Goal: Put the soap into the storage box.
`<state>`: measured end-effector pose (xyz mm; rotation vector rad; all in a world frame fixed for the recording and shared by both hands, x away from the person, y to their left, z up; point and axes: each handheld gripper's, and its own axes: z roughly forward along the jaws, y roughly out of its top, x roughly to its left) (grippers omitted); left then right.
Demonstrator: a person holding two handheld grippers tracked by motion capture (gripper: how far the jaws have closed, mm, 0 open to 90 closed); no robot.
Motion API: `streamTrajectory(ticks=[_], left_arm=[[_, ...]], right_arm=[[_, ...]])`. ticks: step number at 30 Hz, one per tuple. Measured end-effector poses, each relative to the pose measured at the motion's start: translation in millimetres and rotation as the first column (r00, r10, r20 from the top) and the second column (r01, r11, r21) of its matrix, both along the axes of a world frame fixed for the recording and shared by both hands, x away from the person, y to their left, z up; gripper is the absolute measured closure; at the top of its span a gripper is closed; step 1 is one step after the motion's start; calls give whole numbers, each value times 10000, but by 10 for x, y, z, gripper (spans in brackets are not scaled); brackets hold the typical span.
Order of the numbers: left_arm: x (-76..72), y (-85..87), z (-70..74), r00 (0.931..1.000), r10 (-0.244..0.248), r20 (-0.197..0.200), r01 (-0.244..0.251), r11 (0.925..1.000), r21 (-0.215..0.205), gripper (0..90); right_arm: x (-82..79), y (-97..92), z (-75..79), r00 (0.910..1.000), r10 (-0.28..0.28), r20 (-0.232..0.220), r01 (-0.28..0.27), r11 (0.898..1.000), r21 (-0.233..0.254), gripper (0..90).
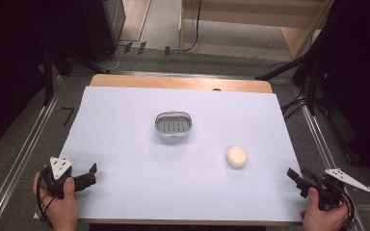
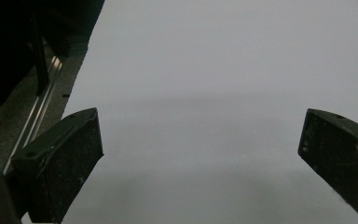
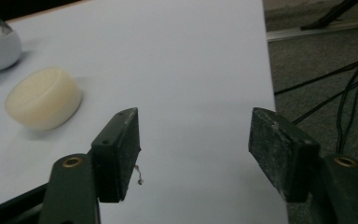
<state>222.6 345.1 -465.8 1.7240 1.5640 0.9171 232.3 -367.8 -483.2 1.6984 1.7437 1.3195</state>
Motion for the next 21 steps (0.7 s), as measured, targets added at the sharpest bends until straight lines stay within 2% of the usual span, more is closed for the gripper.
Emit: streamTrajectory(ticks=[3, 5, 6, 8, 11, 12, 13, 14, 16, 17, 19, 21], left_arm=[[4, -1, 0, 10000, 46, -26, -46, 10000, 14, 1], [6, -9, -2, 10000, 40, -53, -39, 9999, 145, 1], [6, -9, -2, 10000, 40, -53, -39, 9999, 145, 1], [14, -35, -7, 9999, 41, -131, -36, 9993, 385, 1], [13, -51, -10, 9999, -23, -130, 30, 9987, 517, 1], [11, -52, -12, 9999, -64, -78, 68, 9987, 497, 1], [11, -52, -12, 9999, -64, -78, 68, 9987, 497, 1], [5, -39, -9, 10000, -81, -31, 82, 9993, 372, 1], [1, -30, -5, 9999, -131, -36, 132, 9995, 279, 1], [-1, -27, -4, 9999, -132, -21, 133, 9996, 236, 1], [7, -30, -7, 9999, -126, -77, 128, 9996, 262, 1], [8, -31, -7, 9999, -139, -80, 141, 9995, 271, 1]], right_arm=[[6, 34, 18, 9994, 254, -235, -256, 9996, -103, 370], [48, 104, 10, 9962, 424, -758, -473, 9968, -637, 281], [48, 104, 10, 9962, 424, -758, -473, 9968, -637, 281], [77, 163, 28, 9911, 798, -1061, -868, 9942, -635, 242], [89, 200, 48, 9870, 1121, -1152, -1187, 9915, -528, 253], [101, 244, 101, 9852, 1212, -1212, -1308, 9886, -747, 262], [101, 244, 101, 9852, 1212, -1212, -1308, 9886, -747, 262], [120, 286, 169, 9850, 1095, -1330, -1233, 9873, -1004, 267], [124, 302, 193, 9839, 1154, -1363, -1285, 9874, -923, 259], [137, 323, 226, 9801, 1396, -1415, -1517, 9853, -788, 240], [162, 394, 272, 9749, 1483, -1658, -1680, 9795, -1114, 240], [168, 428, 287, 9707, 1610, -1785, -1886, 9705, -1502, 300]])
